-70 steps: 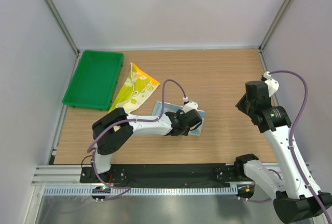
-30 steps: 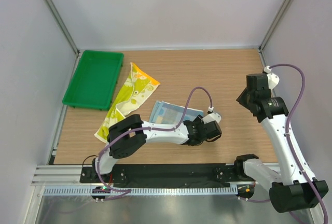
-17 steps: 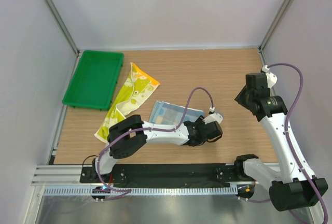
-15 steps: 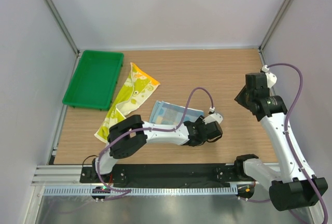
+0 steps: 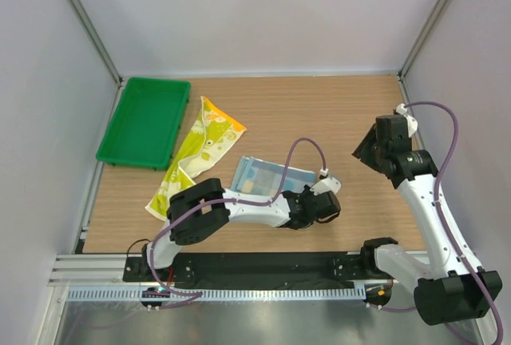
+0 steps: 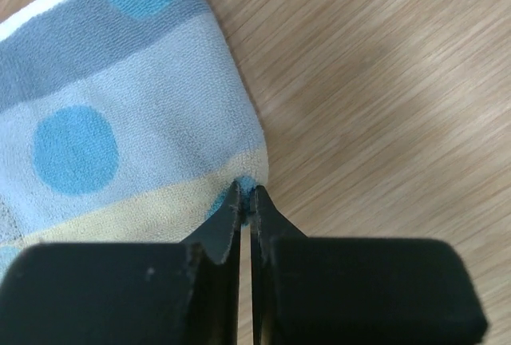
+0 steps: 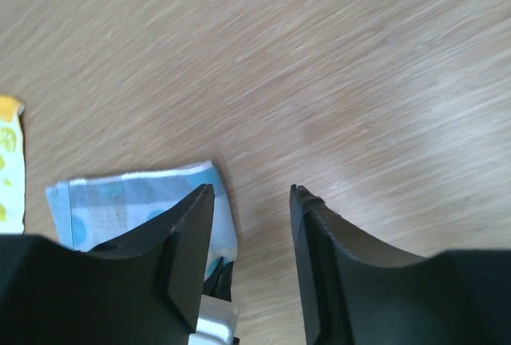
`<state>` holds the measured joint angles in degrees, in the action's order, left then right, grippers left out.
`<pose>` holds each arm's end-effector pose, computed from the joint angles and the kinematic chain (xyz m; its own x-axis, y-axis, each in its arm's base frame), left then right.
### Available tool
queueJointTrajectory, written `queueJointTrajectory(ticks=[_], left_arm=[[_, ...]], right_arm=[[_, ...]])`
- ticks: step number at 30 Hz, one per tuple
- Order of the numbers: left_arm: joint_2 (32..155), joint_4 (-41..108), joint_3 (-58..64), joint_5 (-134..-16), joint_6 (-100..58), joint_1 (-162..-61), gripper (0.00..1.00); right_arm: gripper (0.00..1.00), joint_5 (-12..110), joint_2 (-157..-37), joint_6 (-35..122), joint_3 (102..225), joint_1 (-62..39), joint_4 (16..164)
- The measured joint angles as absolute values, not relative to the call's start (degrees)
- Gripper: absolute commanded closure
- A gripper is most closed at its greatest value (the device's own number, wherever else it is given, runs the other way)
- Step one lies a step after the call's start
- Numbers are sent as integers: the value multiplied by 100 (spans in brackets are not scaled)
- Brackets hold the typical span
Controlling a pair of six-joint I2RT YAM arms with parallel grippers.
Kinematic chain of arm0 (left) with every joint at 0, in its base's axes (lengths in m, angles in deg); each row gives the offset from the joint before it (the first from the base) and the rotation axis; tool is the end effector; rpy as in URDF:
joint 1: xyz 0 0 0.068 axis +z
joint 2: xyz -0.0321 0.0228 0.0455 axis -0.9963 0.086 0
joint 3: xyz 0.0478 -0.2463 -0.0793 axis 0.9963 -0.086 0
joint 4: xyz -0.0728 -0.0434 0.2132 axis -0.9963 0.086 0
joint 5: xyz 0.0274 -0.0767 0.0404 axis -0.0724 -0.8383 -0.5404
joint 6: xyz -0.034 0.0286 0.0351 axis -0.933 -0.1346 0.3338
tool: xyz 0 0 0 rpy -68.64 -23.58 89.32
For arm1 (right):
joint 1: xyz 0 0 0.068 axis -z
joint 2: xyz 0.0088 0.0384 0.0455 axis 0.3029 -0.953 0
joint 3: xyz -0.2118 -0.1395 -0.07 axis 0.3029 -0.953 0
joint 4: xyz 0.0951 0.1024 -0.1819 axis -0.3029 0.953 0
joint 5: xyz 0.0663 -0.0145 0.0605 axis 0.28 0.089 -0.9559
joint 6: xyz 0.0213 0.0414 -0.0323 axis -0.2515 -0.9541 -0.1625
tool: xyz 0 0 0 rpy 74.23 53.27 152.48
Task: Roll the towels
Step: Roll the towel
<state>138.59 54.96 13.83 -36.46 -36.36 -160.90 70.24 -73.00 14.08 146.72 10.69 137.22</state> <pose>0.1199 -0.3934 0.1609 -0.5278 0.5151 -0.6754 0.5987 0.7896 0.1343 0.1679 0.0109 0.3108 -0.5549 0.5069 -0.6596 0.4596 0.8477 0.2649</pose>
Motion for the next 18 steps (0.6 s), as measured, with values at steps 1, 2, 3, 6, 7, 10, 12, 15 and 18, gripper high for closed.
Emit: queueJointTrajectory(ticks=[1,2,3,6,7,10,12,15,18], left_arm=[[13796,5369,1258,-3617,-3660,-16099,100],[13713,5275,1116,-3604,-3687,-16107,100],[13608,5177,944,-3600,-3726,-16110,100],[13160,4936,273,-3569,-3883,-16118,100],[13005,4888,50,-3558,-3953,-16118,100],[12594,4733,-527,-3515,-4122,-16118,100],[12430,4681,-735,-3497,-4198,-16118,100],[12340,4595,-860,-3475,-4288,-16118,100],[12338,4528,-879,-3477,-4338,-16118,100]], right_arm=[[36,6799,-7298,1393,14539,1074,13613],[31,6559,-7298,1349,14364,1074,13469],[28,6301,-7333,1323,14185,1074,13381],[24,5453,-7633,1203,13638,1074,13007],[24,5234,-7759,1150,13490,1074,12868],[24,4491,-8194,912,13013,1074,12376],[24,4076,-8400,757,12782,1074,12063],[24,3663,-8607,562,12559,1004,11613],[24,3446,-8782,405,12410,831,11182]])
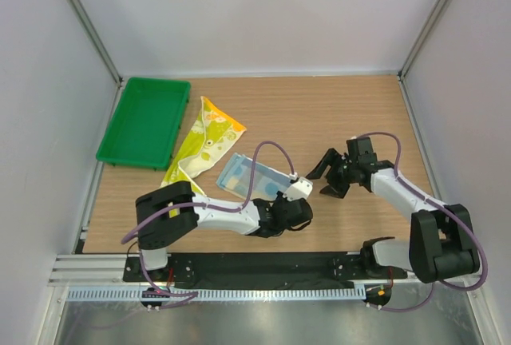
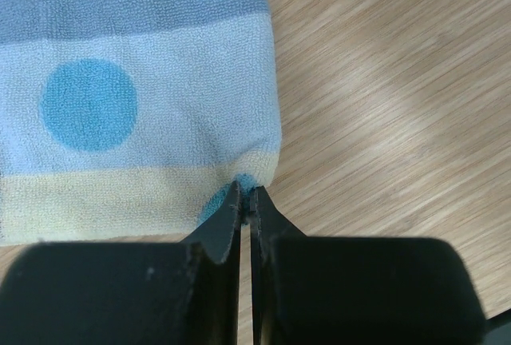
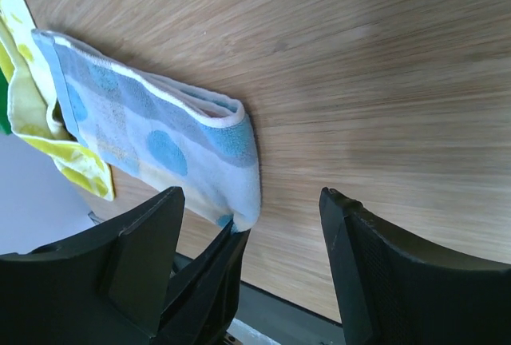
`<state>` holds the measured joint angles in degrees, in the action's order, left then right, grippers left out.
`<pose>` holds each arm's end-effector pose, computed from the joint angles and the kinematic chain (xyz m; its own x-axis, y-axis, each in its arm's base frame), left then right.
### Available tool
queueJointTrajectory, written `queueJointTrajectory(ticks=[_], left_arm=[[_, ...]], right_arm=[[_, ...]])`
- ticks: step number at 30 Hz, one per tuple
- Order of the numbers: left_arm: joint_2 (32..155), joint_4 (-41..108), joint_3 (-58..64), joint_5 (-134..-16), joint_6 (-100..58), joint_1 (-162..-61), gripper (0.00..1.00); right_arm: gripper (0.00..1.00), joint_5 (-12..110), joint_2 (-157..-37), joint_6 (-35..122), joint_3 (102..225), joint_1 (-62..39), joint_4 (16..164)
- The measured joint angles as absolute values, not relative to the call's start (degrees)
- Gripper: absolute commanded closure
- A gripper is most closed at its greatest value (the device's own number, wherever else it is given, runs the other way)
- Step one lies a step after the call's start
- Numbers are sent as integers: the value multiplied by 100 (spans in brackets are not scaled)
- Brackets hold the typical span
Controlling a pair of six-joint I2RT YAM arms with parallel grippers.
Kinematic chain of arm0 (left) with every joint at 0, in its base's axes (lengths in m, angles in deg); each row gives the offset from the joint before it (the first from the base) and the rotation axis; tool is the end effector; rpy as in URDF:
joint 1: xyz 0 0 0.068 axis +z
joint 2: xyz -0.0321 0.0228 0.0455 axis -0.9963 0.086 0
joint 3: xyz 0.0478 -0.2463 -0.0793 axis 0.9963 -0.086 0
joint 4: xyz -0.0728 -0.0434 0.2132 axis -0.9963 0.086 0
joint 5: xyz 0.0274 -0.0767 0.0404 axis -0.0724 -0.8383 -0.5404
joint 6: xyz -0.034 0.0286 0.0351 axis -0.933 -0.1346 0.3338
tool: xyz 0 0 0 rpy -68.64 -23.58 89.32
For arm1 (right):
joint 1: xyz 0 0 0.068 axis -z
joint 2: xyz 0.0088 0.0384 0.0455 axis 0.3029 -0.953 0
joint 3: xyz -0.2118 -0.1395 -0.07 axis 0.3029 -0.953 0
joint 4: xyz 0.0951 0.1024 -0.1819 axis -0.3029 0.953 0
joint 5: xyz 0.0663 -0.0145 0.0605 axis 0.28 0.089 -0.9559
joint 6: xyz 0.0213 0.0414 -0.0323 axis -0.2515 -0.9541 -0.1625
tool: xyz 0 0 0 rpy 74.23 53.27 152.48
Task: Roll the towels
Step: Roll the towel
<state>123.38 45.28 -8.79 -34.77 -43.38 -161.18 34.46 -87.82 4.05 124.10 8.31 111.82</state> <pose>0.1019 -0.3249 0.1643 -0.5782 0.3850 -0.7193 0.5183 0.8542 0.0406 0.1993 0.0478 0.1858 -0.8312 0.5396 -0.1342 0.3664 0.7131 0.5977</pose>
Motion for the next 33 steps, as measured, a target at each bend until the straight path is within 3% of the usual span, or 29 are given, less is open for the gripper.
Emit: queueJointTrajectory(ticks=[16,20,24,30,33], left_arm=[[11864,4506,-879,-3519,-4594,-16118,100],[11855,4508,-882,-3521,-4613,-16118,100],[11770,4508,-938,-3521,-4696,-16118,100],[11566,4453,-1074,-3519,-4758,-16116,100],[11523,4386,-1163,-3517,-4847,-16116,100]], right_arm=[[38,3162,-9969,64,12296,193,10004],[49,3164,-10146,58,12386,166,9932],[72,3269,-10275,86,12443,166,9930],[98,3379,-10474,138,12585,153,10068],[99,3405,-10531,191,12710,138,10232]])
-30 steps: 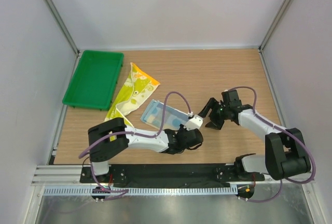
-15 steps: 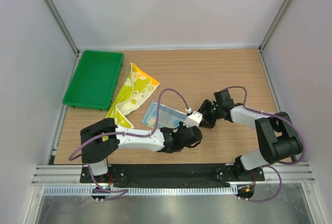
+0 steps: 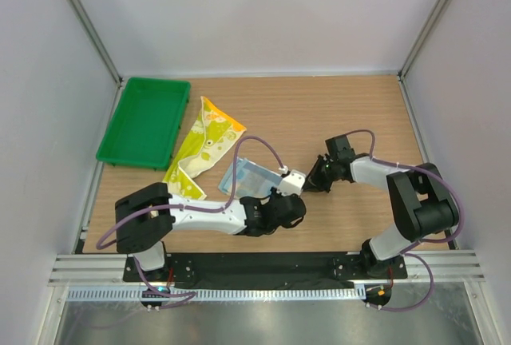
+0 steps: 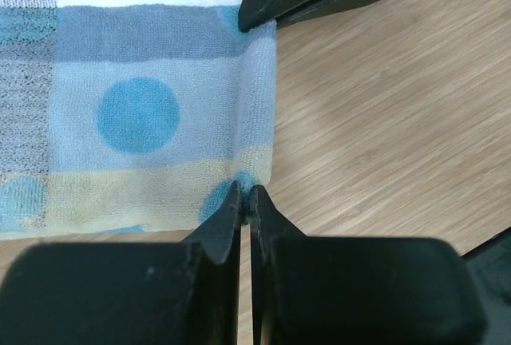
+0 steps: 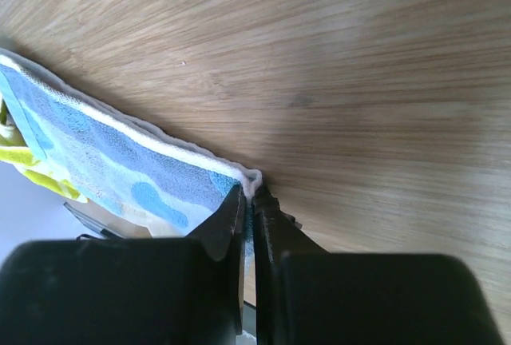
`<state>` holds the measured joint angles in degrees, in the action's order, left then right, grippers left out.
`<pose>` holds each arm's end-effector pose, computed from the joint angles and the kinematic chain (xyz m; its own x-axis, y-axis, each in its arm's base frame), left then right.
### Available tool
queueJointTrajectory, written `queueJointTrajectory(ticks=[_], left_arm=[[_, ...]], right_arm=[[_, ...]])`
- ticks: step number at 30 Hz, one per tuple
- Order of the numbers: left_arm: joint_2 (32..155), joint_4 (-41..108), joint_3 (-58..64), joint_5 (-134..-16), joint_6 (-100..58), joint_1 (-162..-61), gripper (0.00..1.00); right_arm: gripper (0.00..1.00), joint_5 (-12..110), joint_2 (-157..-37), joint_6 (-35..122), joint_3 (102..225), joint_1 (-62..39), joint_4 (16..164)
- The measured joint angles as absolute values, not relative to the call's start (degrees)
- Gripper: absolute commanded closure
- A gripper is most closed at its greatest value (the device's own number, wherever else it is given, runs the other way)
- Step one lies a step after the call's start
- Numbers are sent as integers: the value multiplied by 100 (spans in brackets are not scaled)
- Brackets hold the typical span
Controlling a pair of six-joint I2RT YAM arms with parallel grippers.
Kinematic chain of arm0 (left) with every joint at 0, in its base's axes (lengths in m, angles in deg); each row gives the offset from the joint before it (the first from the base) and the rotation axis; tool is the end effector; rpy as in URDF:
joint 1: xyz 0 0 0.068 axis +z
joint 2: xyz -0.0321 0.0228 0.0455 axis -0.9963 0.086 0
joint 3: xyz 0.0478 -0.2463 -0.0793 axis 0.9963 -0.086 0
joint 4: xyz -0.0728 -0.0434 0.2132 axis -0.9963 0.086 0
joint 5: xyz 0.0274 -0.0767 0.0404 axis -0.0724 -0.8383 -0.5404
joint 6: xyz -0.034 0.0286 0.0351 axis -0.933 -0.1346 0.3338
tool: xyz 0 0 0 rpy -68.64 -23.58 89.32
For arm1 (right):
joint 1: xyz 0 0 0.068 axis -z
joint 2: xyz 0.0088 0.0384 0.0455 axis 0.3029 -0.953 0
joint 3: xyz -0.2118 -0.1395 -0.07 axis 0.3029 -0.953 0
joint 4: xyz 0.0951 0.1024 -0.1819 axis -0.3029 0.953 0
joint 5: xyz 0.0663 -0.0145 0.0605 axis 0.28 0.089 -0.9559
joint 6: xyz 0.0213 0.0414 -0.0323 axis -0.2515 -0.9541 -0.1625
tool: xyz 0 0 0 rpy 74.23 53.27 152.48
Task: Roll the towels
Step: Roll the towel
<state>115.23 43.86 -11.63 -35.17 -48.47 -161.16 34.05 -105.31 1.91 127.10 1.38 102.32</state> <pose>0.0978 -0.3090 0.1972 -0.6039 0.2244 -0.7648 0.4701 0.8752 -0.1143 0.2328 0.0836 0.1448 -0.8875 0.4586 -0.0448 0.3578 0.7471 0.5602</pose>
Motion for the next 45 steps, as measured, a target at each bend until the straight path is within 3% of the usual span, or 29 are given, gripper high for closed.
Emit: queueJointTrajectory(ticks=[1,2,4,5,7,17,23,39,42,45], left_arm=[[11516,4375,-1196,-3519,-4867,-16116,100],[11512,4351,-1233,-3521,-4887,-16114,100],[11505,4333,-1290,-3556,-4948,-16114,100],[11496,4342,-1321,-3600,-4994,-16116,100],[11486,4348,-1367,-3685,-5057,-16118,100],[11260,4335,-1426,-4122,-5468,-16123,100],[10863,4235,-1454,-4192,-5794,-16123,100],[10366,4069,-2805,-4631,-7995,-15456,99],[10126,4047,-3017,-4690,-8296,-15336,99],[10095,4040,-3024,-4776,-8495,-15266,100]], right_arm=[[94,3431,-10533,215,12751,129,10304],[76,3470,-10533,252,12797,121,10393],[51,3593,-10531,333,12906,112,10590],[31,3667,-10511,350,12967,125,10658],[25,3910,-10386,473,13193,145,10846],[23,5516,-9031,1037,13667,315,12037],[22,5755,-8220,1253,13920,315,12417],[21,3835,-7877,1443,13621,223,11807],[26,3551,-7702,1445,13422,158,11633],[42,3293,-7547,1443,13210,118,11394]])
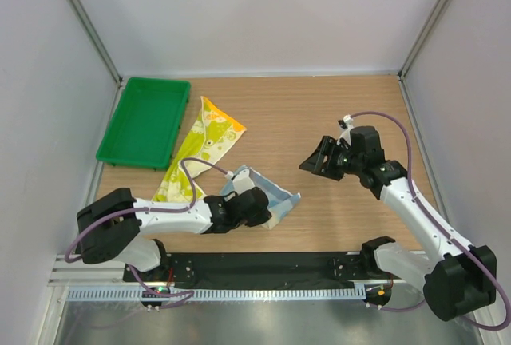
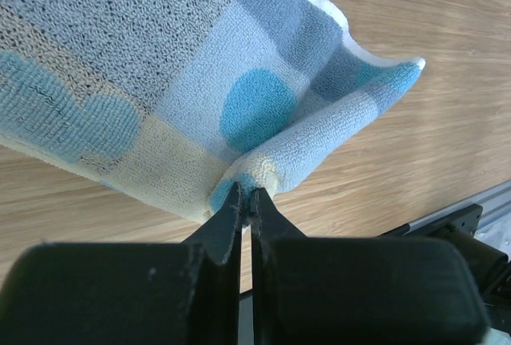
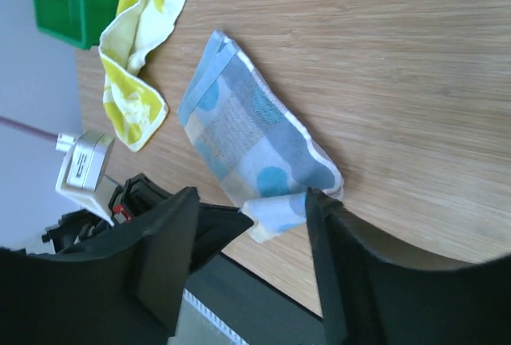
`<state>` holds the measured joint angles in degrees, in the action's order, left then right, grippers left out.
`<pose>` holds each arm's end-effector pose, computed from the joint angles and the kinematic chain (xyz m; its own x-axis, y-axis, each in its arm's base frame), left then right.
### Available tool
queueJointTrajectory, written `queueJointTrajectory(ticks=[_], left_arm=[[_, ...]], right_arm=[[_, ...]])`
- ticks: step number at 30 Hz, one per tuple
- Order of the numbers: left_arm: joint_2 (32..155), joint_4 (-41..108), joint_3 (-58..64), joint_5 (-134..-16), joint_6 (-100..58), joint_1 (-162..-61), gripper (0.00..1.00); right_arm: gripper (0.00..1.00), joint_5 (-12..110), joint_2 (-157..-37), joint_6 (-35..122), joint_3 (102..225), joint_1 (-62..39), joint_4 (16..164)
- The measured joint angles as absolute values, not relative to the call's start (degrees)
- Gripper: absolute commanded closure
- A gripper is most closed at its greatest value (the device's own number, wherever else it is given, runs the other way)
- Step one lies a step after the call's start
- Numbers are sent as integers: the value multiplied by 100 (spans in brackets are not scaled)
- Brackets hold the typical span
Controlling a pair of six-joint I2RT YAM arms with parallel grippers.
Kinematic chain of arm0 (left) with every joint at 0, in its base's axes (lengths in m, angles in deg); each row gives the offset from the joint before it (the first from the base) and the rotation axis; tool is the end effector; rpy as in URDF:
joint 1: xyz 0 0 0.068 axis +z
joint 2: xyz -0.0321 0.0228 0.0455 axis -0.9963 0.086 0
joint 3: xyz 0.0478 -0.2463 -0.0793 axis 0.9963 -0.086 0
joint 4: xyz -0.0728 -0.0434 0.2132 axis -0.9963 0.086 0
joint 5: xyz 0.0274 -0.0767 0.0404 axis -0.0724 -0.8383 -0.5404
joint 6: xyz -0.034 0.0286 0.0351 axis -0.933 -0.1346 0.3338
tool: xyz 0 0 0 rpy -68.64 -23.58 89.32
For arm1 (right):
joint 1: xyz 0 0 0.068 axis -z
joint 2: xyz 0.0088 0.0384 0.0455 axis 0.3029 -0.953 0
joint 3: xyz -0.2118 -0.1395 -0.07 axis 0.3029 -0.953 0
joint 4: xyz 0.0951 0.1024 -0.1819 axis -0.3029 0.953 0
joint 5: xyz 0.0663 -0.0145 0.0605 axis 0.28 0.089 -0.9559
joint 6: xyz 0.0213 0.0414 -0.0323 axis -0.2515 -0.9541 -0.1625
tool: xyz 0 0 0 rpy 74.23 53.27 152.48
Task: Roll the towels
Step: Roll the towel
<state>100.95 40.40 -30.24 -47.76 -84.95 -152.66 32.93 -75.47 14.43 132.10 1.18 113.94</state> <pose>0.1088 -0.2302 0.1783 -0.8409 -0.3593 -0.4047 -0.0731 0.8164 -0.5728 0.1816 0.0701 0.2626 -0.8247 0.3134 -0.4708 -0.0878 0.7515 0.6539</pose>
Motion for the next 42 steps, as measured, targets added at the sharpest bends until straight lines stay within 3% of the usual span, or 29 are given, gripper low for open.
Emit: queueJointTrajectory(ticks=[1,3,7,16,42], left_arm=[[10098,4051,-3024,-4809,-8565,-15253,99],[10106,4058,-3024,-4872,-8694,-15242,99],[10189,4202,-2980,-4935,-8972,-15222,100],[10213,4681,-2890,-4951,-9477,-15203,100],[10041,4825,-3093,-4859,-9883,-15200,99]], right_arm=[[54,3197,-7504,1426,13118,86,11279],[65,3016,-7429,1384,12902,7,11049],[71,2745,-7377,1288,12397,-373,10516],[71,2380,-7641,1260,11717,-664,9766],[74,2002,-9901,910,11383,-675,7751]])
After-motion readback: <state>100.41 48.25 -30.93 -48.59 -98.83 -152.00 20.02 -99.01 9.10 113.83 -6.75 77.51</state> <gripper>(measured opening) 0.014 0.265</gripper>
